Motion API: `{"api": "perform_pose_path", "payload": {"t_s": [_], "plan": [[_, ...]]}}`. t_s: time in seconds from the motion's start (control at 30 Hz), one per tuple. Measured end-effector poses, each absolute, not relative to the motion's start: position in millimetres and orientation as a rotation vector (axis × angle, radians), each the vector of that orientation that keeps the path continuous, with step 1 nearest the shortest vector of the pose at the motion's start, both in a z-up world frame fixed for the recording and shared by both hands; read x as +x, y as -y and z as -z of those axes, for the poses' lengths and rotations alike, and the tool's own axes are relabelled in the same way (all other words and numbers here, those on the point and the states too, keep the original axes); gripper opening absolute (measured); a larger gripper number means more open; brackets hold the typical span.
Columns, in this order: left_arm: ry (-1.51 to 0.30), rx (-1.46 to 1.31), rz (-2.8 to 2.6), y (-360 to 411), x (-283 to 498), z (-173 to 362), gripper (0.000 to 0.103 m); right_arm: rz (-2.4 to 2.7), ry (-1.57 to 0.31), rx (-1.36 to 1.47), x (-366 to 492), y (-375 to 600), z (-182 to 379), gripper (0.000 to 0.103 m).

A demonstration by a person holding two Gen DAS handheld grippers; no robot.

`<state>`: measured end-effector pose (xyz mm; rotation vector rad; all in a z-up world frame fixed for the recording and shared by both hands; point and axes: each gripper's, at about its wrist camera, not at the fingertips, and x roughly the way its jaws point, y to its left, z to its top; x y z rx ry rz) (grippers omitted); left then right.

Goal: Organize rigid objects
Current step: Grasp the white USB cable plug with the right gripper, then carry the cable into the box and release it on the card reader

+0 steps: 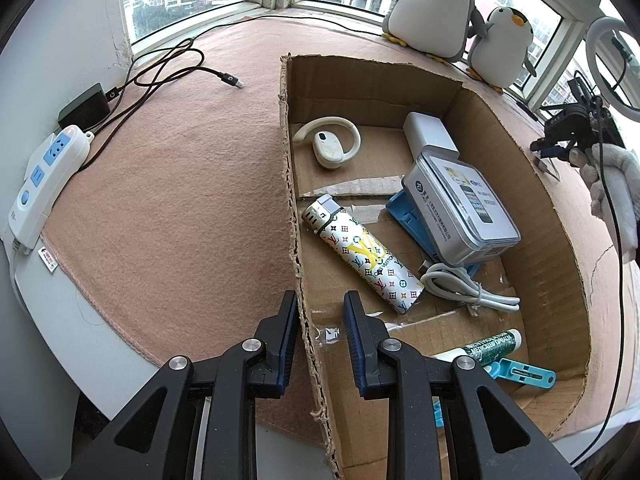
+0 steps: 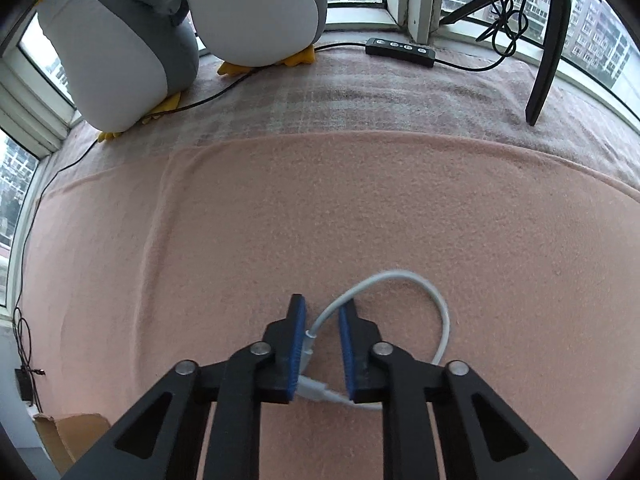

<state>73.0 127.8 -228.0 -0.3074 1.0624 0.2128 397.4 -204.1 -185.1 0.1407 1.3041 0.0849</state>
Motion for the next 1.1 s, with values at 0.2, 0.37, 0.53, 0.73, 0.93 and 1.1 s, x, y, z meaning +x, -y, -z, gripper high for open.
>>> {"api": "perform_pose_path", "payload": {"t_s": [0.2, 0.37, 0.53, 0.73, 0.93, 1.1], "plan": [[-1.063, -0.308, -0.213, -128, 73, 228, 0.025, -0.130, -1.273, 0.125, 383, 207, 174, 0.005], [-1.063, -0.306, -0.216, -128, 73, 228, 0.025, -0.185, -1.241, 0.135, 368, 207, 159, 0.005], [-1.064, -0.304, -0.219, -127, 73, 228, 0.025, -0.250, -1.208, 0.130, 345, 203, 140, 0.005], [-1.063, -0.305, -0.220, -127, 73, 228, 0.025, -0.372, -1.151, 0.085, 307, 180, 107, 0.005], [-1.063, -0.304, -0.221, -128, 73, 227, 0.025, -0.540, -1.089, -0.012, 265, 129, 67, 0.005], [-1.062, -0.303, -0.222, -128, 73, 227, 0.025, -0.662, -1.063, -0.072, 237, 85, 50, 0.005]]}}
